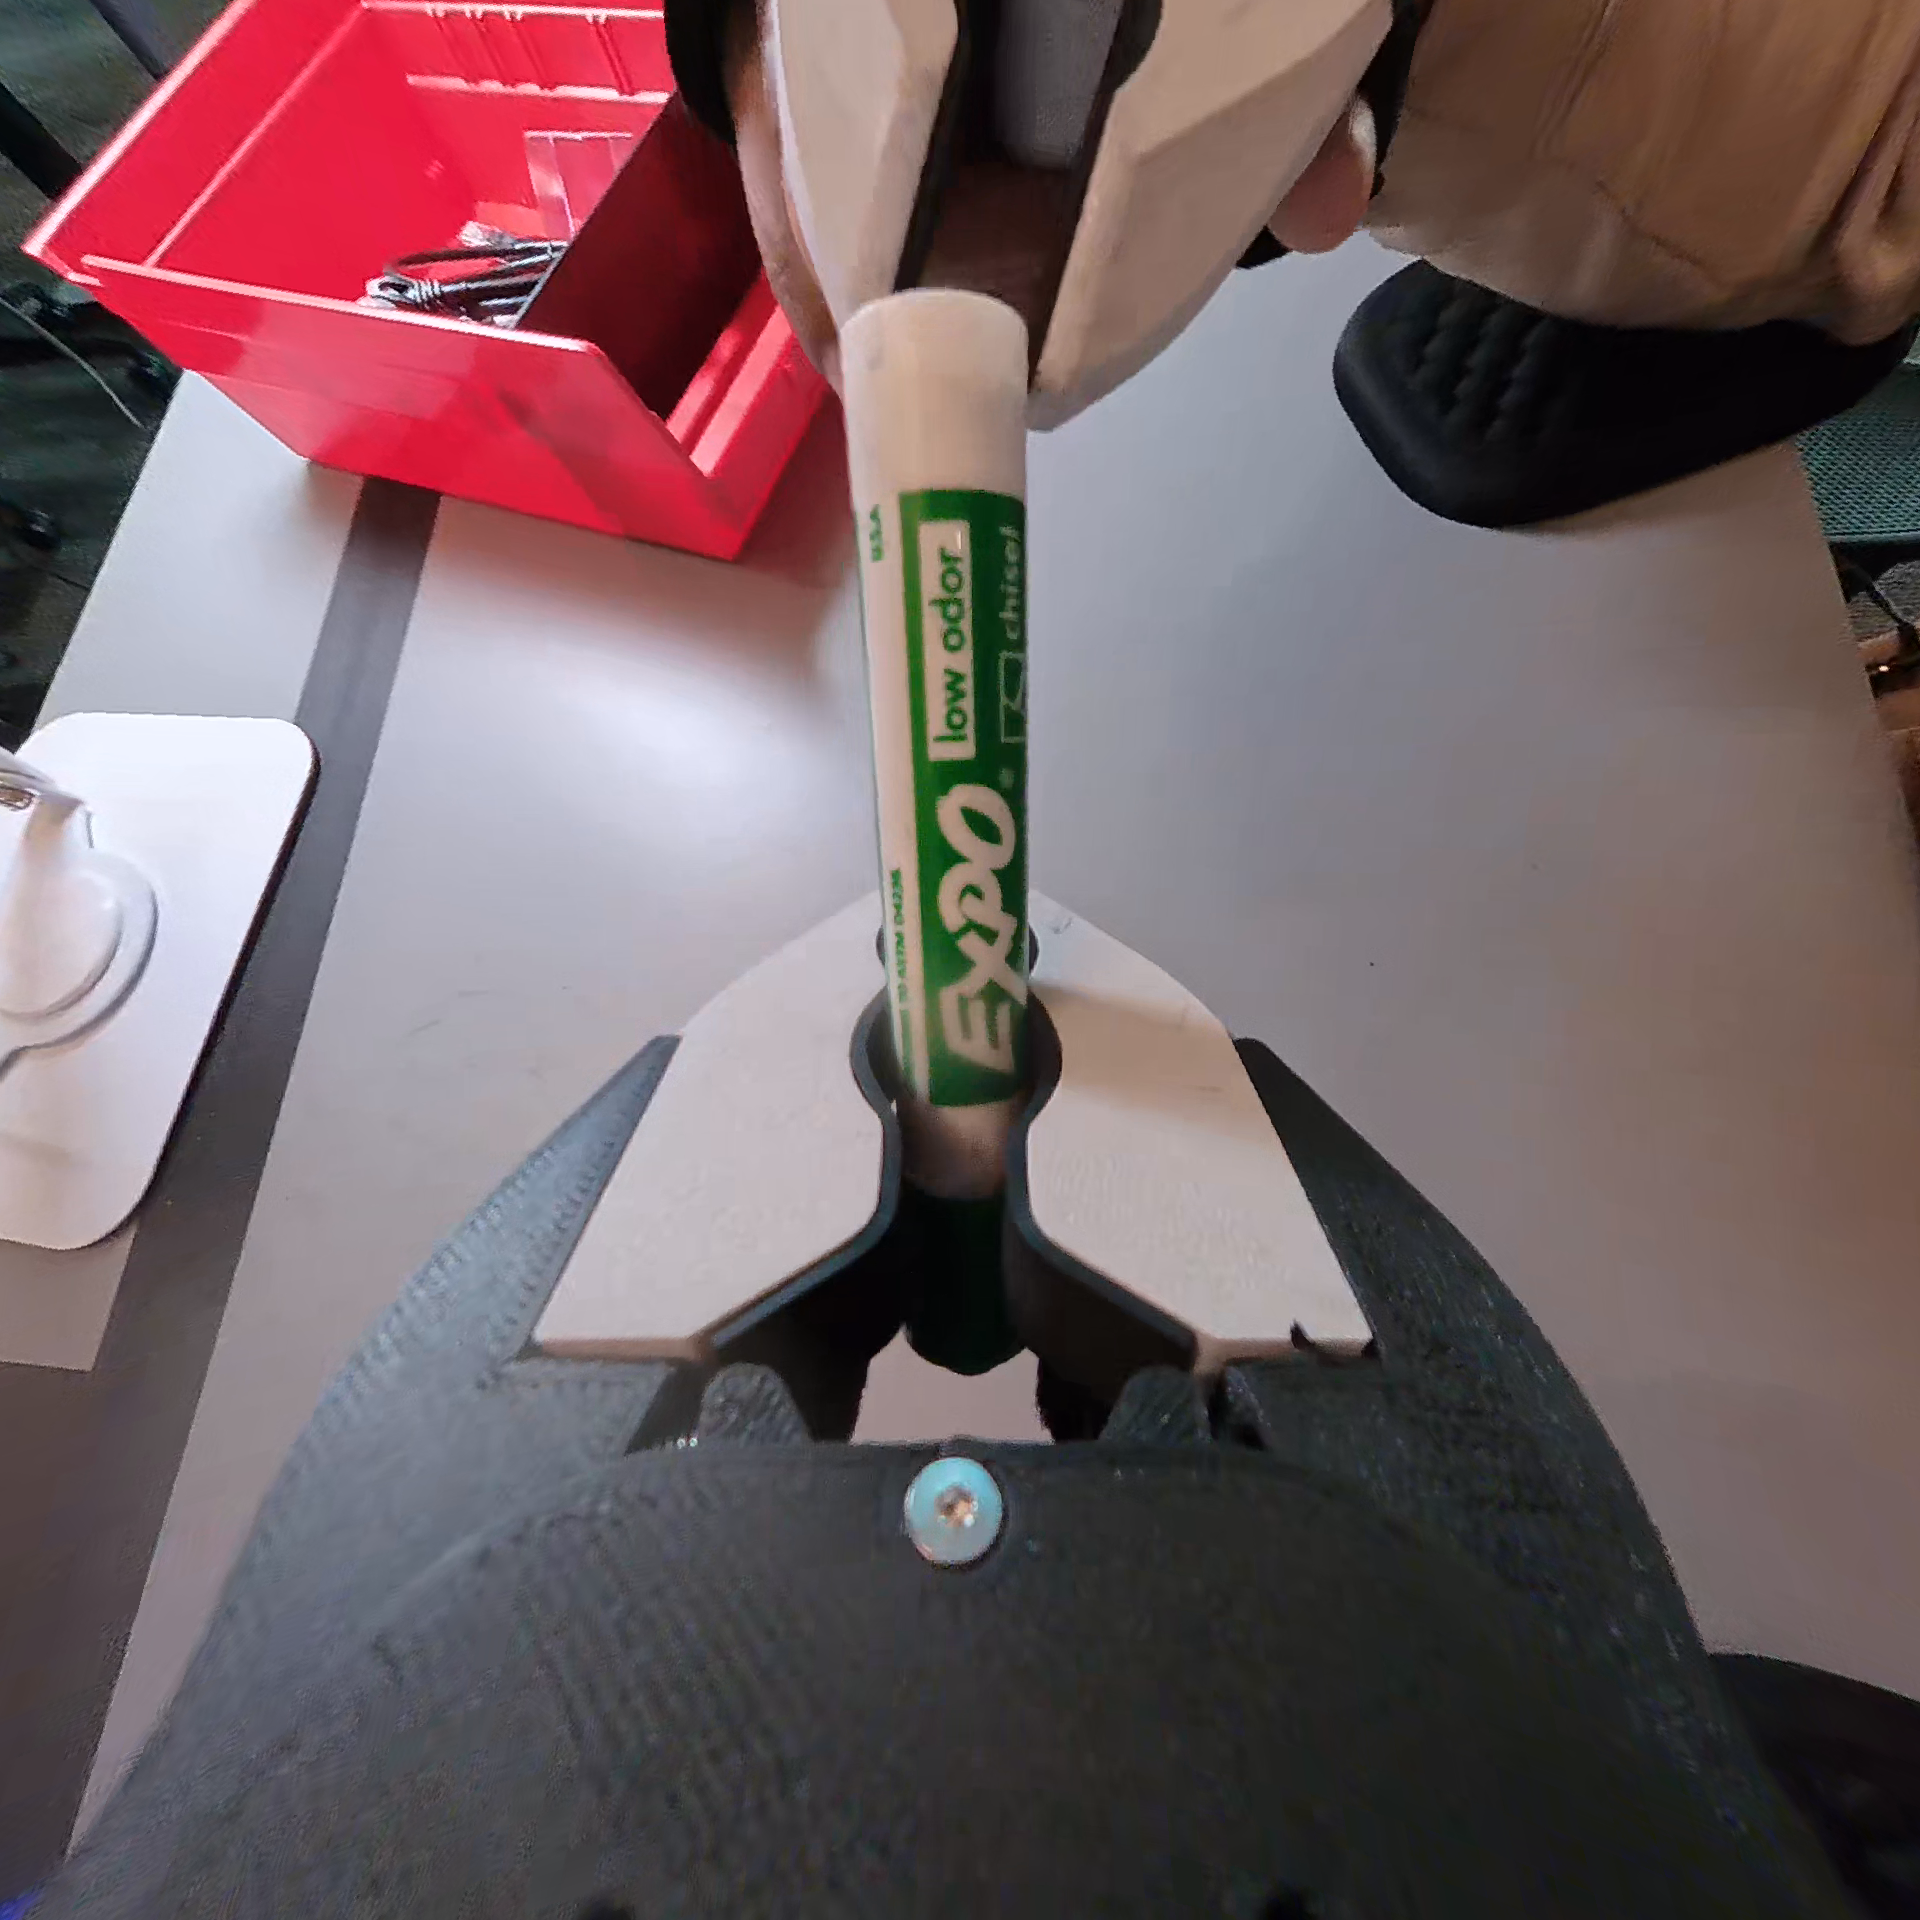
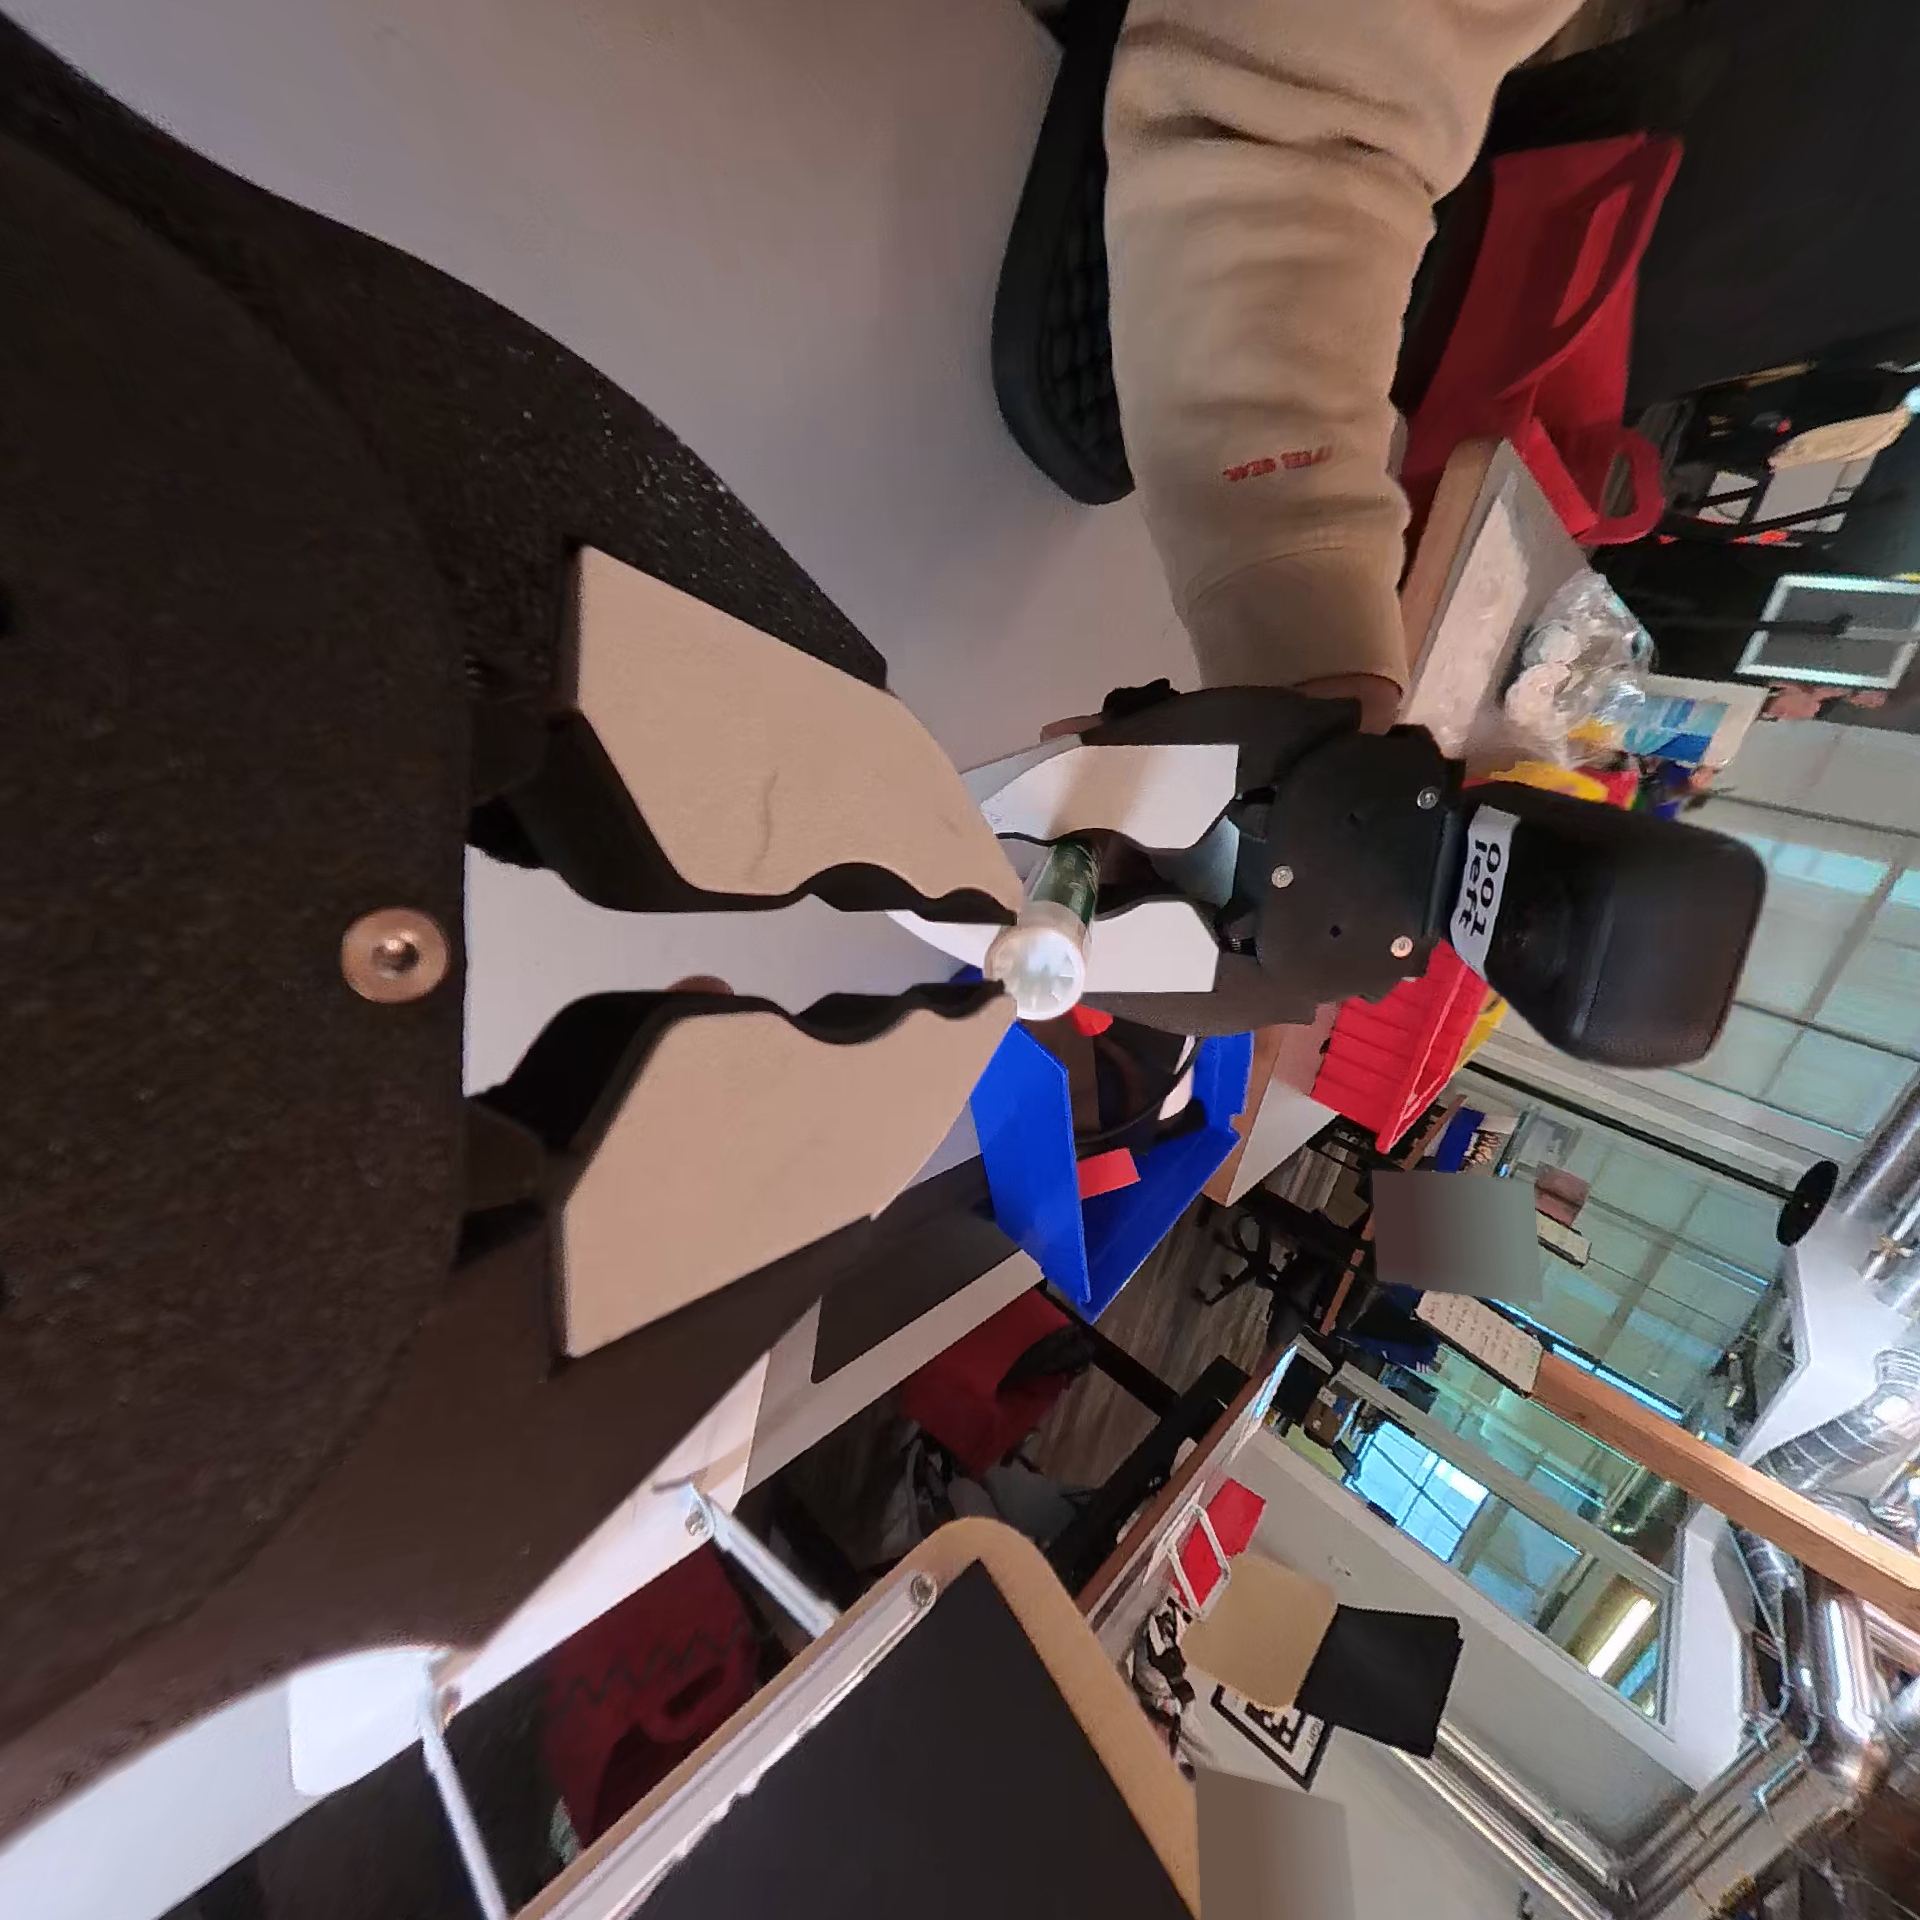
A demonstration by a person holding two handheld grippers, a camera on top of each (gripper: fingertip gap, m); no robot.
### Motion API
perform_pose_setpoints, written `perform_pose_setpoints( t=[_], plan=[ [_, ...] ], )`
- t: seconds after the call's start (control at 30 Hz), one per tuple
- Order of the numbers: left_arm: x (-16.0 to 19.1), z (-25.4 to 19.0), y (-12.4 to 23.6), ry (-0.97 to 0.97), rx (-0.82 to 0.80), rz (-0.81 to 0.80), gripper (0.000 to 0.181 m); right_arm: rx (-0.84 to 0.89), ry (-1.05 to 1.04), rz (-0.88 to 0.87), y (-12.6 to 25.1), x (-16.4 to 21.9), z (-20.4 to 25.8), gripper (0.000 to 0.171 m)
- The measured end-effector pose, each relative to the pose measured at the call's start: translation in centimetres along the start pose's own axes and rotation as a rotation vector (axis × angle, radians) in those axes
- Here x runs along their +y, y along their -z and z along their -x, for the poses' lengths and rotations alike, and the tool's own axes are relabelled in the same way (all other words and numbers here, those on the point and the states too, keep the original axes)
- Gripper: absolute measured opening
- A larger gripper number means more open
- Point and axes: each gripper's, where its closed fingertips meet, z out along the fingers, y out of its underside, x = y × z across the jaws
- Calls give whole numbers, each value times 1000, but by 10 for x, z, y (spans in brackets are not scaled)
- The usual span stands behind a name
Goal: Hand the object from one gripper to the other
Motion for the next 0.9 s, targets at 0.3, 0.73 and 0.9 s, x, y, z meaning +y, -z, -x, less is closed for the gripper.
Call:
perform_pose_setpoints(
  t=[0.3, 0.73, 0.9],
  plan=[
    [7, -4, -2, 22, 39, 34, 15, 15, 113, 87, -3, 3, 6, 14],
    [-12, 2, 10, 130, 82, -133, 15, 87, -14, -30, -7, -2, -6, 7],
    [-7, -7, 6, 86, 121, -106, 16, -53, -46, 55, -4, 8, 10, 6]
  ],
)
